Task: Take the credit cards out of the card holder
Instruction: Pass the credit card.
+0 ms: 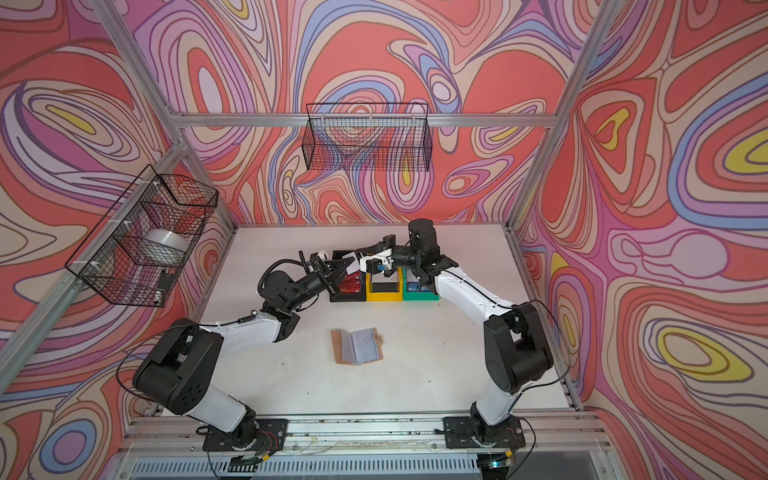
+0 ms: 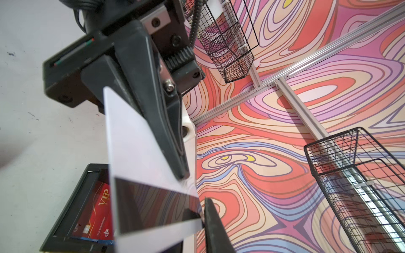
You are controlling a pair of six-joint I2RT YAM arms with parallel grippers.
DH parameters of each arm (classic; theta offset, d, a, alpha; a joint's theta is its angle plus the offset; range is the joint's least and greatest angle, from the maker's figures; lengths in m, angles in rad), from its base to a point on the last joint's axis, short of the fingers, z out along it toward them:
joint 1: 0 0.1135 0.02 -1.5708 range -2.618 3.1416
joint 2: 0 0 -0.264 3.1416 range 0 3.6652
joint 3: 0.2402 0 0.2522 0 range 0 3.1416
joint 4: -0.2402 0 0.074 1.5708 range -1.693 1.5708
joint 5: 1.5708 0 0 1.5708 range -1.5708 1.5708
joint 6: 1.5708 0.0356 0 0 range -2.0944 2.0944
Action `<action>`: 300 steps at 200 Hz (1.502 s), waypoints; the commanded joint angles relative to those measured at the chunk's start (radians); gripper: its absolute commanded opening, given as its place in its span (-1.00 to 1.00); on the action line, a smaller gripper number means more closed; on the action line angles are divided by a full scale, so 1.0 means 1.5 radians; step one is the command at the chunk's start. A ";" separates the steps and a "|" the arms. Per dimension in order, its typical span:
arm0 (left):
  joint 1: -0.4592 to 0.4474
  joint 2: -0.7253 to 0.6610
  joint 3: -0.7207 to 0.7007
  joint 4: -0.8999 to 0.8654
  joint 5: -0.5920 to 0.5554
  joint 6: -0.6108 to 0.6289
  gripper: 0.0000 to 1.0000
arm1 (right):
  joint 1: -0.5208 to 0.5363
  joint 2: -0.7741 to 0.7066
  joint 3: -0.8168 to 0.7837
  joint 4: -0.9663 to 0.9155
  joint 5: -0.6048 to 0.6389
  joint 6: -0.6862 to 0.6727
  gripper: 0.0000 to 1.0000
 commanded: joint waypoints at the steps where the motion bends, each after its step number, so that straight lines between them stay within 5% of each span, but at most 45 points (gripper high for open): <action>1: 0.009 0.000 0.022 0.082 0.037 -0.402 -1.00 | -0.003 -0.028 -0.015 -0.049 -0.013 -0.021 -0.67; 205: 0.010 0.031 0.046 0.081 0.075 -0.405 -1.00 | 0.006 -0.038 -0.001 -0.127 -0.037 -0.068 -0.78; 268: 0.008 0.034 0.048 0.081 0.059 -0.403 -1.00 | 0.020 -0.029 0.035 -0.205 -0.044 -0.085 -1.00; 287: 0.009 0.035 0.046 0.083 0.054 -0.404 -0.25 | 0.022 -0.024 0.057 -0.246 -0.051 -0.082 -1.00; 300: 0.008 0.039 0.048 0.083 0.055 -0.402 0.10 | 0.025 -0.022 0.065 -0.258 -0.051 -0.080 -1.00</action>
